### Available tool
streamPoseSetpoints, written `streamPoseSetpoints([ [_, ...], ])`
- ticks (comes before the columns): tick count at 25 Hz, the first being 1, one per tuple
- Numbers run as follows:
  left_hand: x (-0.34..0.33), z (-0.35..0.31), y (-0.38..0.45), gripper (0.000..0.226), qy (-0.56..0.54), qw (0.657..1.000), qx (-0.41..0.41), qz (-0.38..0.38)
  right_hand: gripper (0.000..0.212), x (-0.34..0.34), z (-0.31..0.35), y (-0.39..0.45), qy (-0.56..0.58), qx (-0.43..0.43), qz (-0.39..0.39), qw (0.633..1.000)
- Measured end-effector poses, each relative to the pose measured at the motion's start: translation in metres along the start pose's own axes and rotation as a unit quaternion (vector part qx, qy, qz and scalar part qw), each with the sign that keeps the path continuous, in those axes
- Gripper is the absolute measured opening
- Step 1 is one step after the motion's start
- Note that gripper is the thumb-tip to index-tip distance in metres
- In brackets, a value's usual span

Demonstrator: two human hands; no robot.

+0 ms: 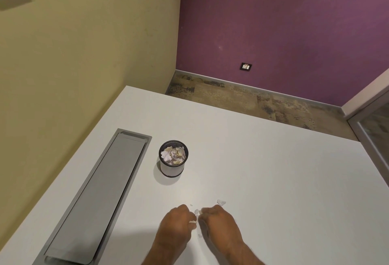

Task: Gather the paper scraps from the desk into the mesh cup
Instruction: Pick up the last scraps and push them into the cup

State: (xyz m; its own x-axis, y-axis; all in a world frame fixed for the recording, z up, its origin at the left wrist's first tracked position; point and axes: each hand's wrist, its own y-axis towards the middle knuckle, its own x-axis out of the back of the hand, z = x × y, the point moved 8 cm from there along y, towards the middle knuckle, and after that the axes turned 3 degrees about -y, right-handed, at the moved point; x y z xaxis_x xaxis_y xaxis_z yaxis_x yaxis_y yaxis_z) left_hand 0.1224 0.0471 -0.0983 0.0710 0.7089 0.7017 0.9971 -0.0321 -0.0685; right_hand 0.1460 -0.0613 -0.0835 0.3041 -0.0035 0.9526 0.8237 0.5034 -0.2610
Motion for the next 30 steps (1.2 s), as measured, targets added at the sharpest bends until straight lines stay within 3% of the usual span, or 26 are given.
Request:
streamPoseSetpoints([
  [3,-0.002,0.011,0.003,0.007,-0.034,0.998,0.054,0.01,0.026,0.01,-0.026,0.004,0.206,-0.128,-0.043,0.969],
  [6,0.001,0.018,0.005,0.006,-0.073,0.993,0.096,0.014,0.031,0.02,-0.05,0.008,0.42,-0.229,-0.066,0.876],
  [9,0.0,0.02,0.009,0.011,-0.078,0.99,0.11,0.047,0.028,0.045,-0.055,0.029,0.545,-0.219,-0.08,0.805],
  [11,0.007,0.012,0.015,0.011,-0.094,0.989,0.101,0.046,0.025,0.073,-0.048,0.049,0.591,-0.182,-0.097,0.78],
  [15,0.045,-0.016,0.034,0.016,-0.175,0.982,0.065,-0.038,0.018,0.122,-0.024,0.092,0.553,-0.122,-0.135,0.813],
  [18,0.087,-0.022,0.048,0.023,-0.26,0.955,0.063,-0.129,0.014,0.137,-0.008,0.117,0.425,-0.103,-0.143,0.888],
  [22,0.142,0.002,0.06,0.025,-0.253,0.926,0.105,-0.26,0.015,0.136,0.017,0.139,0.226,-0.045,-0.125,0.965],
  [25,0.162,0.012,0.075,0.016,-0.205,0.931,0.115,-0.279,0.018,0.132,0.027,0.146,0.163,-0.02,-0.116,0.98],
  [30,0.165,0.011,0.093,0.011,-0.156,0.946,0.127,-0.256,0.023,0.13,0.028,0.146,0.172,-0.024,-0.125,0.977],
])
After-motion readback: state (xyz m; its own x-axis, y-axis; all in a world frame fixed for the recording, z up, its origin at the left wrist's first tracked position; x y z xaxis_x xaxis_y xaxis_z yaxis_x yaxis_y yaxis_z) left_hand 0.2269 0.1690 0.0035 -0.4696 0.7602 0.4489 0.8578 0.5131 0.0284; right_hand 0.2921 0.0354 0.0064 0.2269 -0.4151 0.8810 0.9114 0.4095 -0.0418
